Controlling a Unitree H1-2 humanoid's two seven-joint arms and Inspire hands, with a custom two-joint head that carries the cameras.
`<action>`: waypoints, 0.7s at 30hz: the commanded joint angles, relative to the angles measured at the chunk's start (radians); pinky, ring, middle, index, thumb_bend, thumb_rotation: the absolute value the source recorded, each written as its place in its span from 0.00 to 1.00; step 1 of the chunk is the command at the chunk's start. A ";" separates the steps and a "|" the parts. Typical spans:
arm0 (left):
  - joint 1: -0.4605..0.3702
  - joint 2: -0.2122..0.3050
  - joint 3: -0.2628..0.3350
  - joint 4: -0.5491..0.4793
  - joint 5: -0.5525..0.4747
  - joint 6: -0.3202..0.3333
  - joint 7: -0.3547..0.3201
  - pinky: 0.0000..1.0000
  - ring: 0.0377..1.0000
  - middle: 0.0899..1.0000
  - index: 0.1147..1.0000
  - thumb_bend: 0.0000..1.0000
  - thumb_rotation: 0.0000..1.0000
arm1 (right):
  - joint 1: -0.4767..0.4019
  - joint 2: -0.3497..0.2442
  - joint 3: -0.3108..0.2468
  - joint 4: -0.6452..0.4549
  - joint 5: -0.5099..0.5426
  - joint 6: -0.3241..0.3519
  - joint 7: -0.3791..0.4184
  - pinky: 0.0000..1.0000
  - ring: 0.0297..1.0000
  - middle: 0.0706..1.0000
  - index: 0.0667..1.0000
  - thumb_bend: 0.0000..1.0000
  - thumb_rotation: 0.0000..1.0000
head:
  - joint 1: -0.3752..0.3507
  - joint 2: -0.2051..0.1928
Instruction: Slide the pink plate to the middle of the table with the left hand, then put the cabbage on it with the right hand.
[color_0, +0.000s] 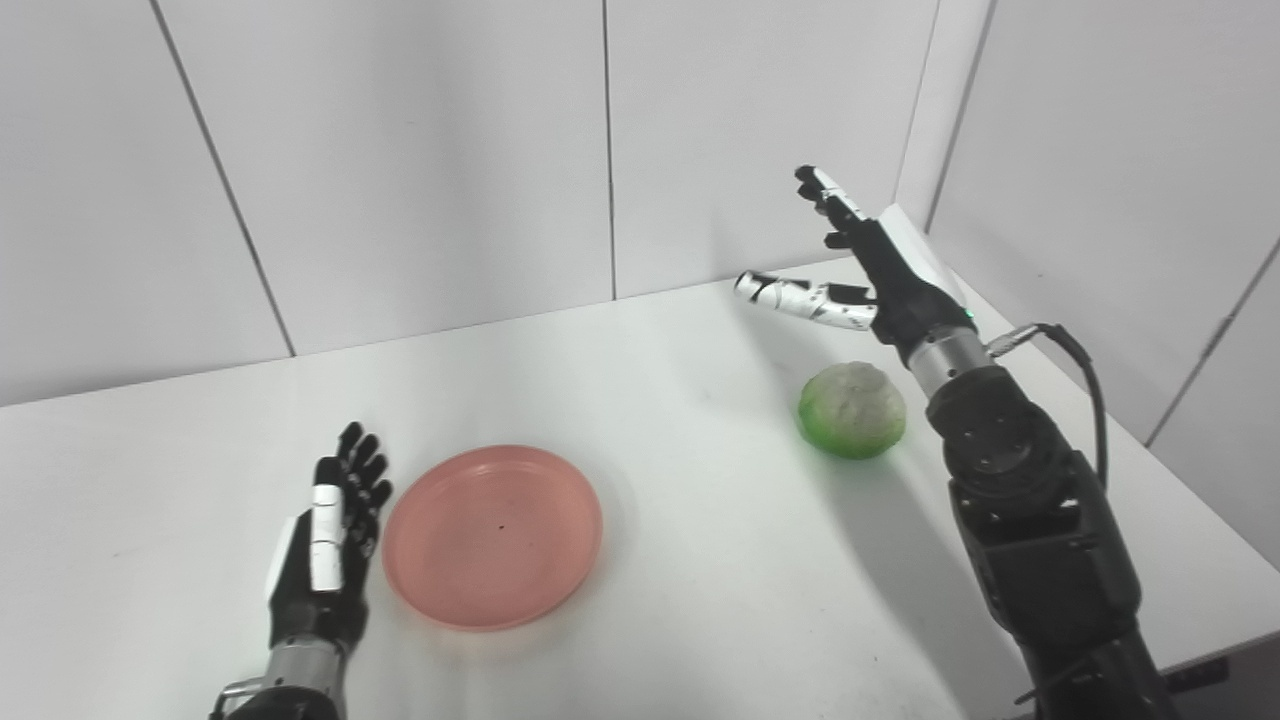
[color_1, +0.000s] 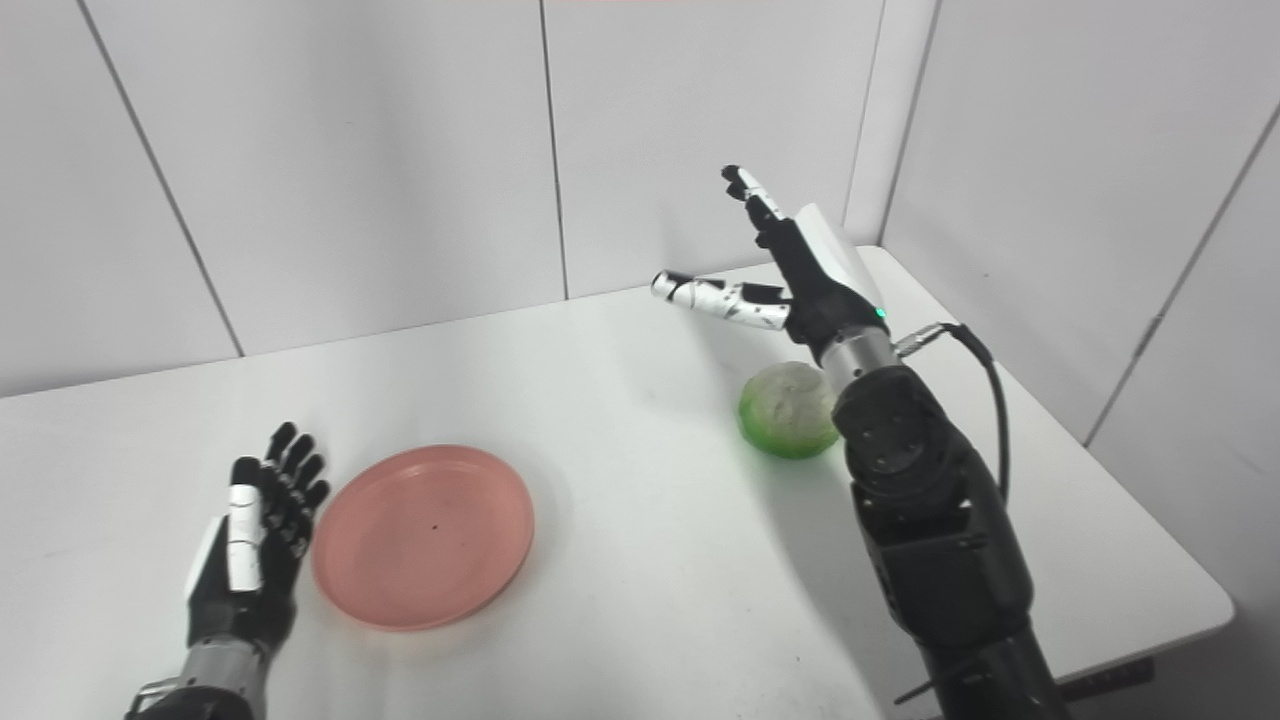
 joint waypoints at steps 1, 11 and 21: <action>-0.009 0.010 0.017 0.051 -0.025 -0.049 -0.023 0.99 0.99 0.99 0.99 0.79 1.00 | -0.049 -0.011 -0.030 -0.019 -0.049 -0.004 0.029 0.87 0.95 0.92 0.92 0.78 0.51 | -0.014 -0.005; -0.017 0.038 0.048 0.101 -0.057 -0.100 -0.070 0.96 0.97 0.97 0.98 0.76 0.98 | -0.049 -0.023 -0.062 0.024 -0.324 -0.004 0.165 0.90 1.00 0.96 0.91 0.90 0.51 | -0.056 -0.012; -0.003 0.044 0.045 0.062 -0.052 -0.077 -0.058 0.94 0.96 0.95 0.95 0.73 1.00 | -0.040 -0.056 0.006 0.098 -0.484 -0.004 0.233 1.00 0.98 0.92 0.90 0.99 0.48 | -0.054 -0.001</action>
